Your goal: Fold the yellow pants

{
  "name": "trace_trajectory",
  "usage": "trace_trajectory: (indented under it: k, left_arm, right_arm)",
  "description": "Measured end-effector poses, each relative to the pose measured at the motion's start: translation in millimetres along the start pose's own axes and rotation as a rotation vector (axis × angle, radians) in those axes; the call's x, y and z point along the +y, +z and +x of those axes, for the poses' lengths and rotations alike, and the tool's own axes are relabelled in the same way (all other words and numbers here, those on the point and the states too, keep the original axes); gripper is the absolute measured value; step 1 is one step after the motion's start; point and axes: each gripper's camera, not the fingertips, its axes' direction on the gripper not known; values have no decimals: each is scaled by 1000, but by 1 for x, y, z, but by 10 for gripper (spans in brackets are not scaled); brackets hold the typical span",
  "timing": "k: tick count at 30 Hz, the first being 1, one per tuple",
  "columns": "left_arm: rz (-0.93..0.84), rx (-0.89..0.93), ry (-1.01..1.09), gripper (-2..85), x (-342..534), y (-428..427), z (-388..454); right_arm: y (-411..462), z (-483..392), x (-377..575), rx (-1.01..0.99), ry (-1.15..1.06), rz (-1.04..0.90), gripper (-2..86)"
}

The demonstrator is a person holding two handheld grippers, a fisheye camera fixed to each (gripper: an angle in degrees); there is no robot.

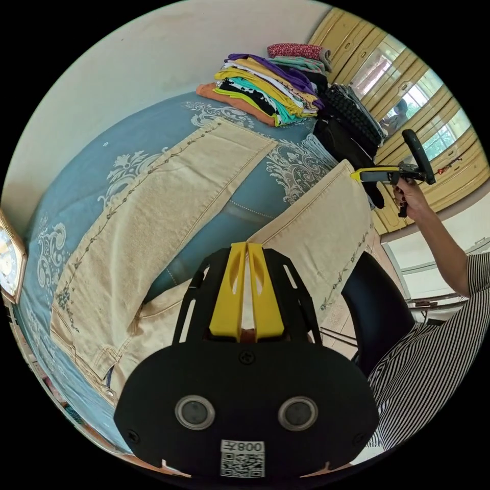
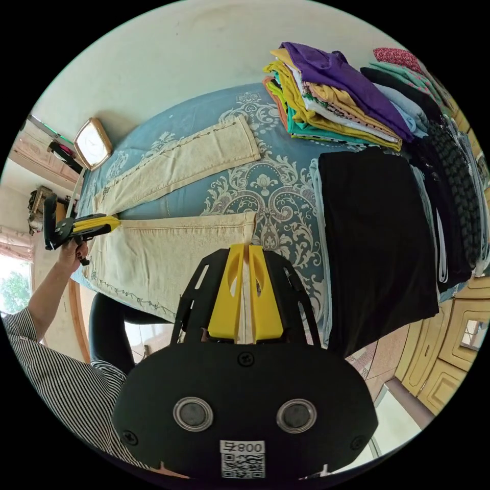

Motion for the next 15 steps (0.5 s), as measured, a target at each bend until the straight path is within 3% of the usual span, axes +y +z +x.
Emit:
trace_trajectory:
  k: [5,11,15]
  left_arm:
    - [-142,-51,-79,41,-8,44,-11]
    - [-3,79,-119,90,36,18,-8]
    - [-83,88,-80,97,91,19,15]
  right_arm:
    - [40,19,-15,-16,74,-120,9]
    - [26,20,10,18,110,-79,41]
    - [31,10,44,-14,124,-144,85]
